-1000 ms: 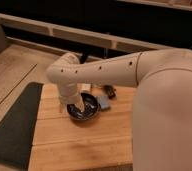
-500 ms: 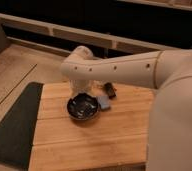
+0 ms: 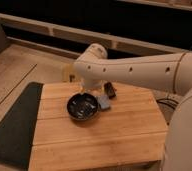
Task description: Wipe the white sponge on the table
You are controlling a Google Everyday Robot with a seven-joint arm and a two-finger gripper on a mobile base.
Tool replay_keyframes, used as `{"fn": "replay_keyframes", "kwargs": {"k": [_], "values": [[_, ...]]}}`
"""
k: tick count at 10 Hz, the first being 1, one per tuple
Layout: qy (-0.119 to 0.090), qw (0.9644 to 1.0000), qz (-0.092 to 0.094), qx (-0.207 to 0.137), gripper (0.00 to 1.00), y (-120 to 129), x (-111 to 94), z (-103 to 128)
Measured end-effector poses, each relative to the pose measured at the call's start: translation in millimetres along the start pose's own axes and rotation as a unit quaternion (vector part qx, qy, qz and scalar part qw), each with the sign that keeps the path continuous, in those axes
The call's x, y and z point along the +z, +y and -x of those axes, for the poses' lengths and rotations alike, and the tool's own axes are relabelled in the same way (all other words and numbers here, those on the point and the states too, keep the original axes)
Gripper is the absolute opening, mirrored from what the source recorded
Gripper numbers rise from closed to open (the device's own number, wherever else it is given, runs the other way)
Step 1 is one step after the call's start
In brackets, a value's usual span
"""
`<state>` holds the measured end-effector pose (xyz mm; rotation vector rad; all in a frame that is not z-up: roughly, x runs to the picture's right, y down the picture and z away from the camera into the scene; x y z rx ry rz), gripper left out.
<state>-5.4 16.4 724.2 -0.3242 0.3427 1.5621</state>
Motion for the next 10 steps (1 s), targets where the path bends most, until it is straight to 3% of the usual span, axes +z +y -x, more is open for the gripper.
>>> {"fn": "replay_keyframes", "kwargs": {"k": [1,3,4,6,8,10], "values": [[0.008,0.9998,-0.014,0.011,0.65,-16.1,8.8,-0.5],[0.028,0.9965,-0.071,0.037,0.65,-79.4,28.1,1.6],[0.034,0.9945,-0.090,0.043,0.65,-108.5,35.3,5.2],[0.037,0.9941,-0.099,0.020,0.65,-130.5,53.5,18.4],[0.038,0.9951,-0.091,-0.006,0.65,-135.0,71.3,30.4],[0.039,0.9952,-0.089,-0.012,0.65,-137.4,76.0,33.0]]}}
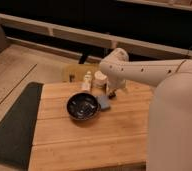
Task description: Wipe the white sponge on the table
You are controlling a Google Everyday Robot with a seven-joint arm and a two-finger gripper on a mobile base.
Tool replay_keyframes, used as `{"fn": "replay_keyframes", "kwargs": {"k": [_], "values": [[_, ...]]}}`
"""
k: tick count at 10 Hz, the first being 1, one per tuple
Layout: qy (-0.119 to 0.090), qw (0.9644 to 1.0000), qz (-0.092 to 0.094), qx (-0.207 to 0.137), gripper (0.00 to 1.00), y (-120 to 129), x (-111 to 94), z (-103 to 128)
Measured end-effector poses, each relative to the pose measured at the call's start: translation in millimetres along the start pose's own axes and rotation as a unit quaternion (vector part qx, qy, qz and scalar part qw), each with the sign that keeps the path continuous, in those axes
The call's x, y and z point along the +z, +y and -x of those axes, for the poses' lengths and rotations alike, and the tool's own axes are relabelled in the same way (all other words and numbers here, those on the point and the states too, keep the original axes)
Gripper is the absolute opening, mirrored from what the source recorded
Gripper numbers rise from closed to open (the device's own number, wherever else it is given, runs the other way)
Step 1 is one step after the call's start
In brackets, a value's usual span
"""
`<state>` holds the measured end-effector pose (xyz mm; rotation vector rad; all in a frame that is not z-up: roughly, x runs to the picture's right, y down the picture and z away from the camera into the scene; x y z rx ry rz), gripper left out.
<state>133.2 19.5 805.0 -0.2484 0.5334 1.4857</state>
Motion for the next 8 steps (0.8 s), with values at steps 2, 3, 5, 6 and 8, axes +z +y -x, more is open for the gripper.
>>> {"fn": "replay_keyframes", "kwargs": {"k": [2,3,5,6,8], "values": [[-0.001,1.0000,0.000,-0.001,0.65,0.3,-0.1,0.5],[0.003,0.9999,-0.011,-0.004,0.65,-3.9,3.4,0.4],[0.017,0.9996,-0.023,-0.007,0.65,-9.0,19.8,0.0],[0.028,0.9994,-0.021,-0.005,0.65,-8.4,31.8,-0.2],[0.044,0.9989,-0.013,-0.007,0.65,-4.5,53.3,1.5]]}}
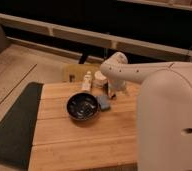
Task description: Wipe the white sponge on the table
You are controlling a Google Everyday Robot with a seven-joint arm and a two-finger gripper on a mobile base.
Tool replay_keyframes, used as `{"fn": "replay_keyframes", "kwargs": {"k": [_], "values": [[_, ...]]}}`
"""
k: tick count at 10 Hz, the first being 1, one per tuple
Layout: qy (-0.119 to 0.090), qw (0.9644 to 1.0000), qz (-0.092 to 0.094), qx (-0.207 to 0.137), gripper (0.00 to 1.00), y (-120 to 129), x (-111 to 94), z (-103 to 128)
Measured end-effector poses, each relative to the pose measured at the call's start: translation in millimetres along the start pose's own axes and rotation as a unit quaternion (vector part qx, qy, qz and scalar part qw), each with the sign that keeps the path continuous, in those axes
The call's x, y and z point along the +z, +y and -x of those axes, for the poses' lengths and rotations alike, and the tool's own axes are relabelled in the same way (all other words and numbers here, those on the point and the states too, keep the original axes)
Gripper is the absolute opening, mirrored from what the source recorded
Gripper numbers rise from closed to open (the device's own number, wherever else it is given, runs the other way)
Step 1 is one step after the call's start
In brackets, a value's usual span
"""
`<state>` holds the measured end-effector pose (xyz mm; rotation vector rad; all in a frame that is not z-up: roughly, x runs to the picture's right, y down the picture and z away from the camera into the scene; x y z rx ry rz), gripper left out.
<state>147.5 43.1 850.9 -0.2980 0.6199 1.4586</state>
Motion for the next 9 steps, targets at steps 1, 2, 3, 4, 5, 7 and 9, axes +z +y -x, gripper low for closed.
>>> {"fn": "replay_keyframes", "kwargs": {"k": [1,2,3,4,5,7,9], "values": [[0.003,0.9998,0.012,-0.012,0.65,8.9,15.4,7.3],[-0.001,0.9996,0.021,-0.021,0.65,13.5,21.6,13.0],[-0.009,0.9988,0.034,-0.034,0.65,20.3,26.7,21.9],[-0.019,0.9972,0.051,-0.051,0.65,30.0,31.9,33.1],[-0.022,0.9956,0.065,-0.064,0.65,38.7,37.2,39.3],[-0.018,0.9931,0.087,-0.077,0.65,49.8,45.6,40.1],[-0.013,0.9908,0.107,-0.082,0.65,60.2,49.1,35.9]]}}
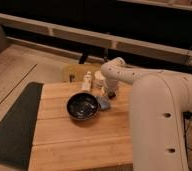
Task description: Wipe the white sponge on the table
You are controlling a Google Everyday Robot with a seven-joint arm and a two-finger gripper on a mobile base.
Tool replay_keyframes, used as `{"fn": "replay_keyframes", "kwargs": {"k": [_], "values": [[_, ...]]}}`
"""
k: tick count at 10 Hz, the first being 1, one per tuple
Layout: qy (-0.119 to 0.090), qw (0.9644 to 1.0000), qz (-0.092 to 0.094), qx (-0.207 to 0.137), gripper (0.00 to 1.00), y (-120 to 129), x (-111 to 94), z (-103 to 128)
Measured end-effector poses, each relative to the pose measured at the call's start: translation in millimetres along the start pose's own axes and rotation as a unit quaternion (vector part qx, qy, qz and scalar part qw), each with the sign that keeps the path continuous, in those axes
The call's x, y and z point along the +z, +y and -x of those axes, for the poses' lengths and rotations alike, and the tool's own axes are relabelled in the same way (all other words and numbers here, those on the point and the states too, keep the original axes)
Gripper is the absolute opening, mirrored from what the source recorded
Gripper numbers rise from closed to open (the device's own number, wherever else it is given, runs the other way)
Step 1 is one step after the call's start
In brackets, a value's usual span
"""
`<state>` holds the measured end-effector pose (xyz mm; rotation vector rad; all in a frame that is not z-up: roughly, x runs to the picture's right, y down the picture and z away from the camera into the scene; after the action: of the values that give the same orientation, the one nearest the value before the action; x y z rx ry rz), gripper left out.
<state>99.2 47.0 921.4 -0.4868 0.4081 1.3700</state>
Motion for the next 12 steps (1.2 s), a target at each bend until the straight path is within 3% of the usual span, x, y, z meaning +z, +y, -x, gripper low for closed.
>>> {"fn": "replay_keyframes", "kwargs": {"k": [8,12], "values": [[0.027,0.9990,0.032,0.018,0.65,0.5,16.0,-19.8],[0.027,0.9989,0.032,0.019,0.65,0.2,15.5,-20.1]]}}
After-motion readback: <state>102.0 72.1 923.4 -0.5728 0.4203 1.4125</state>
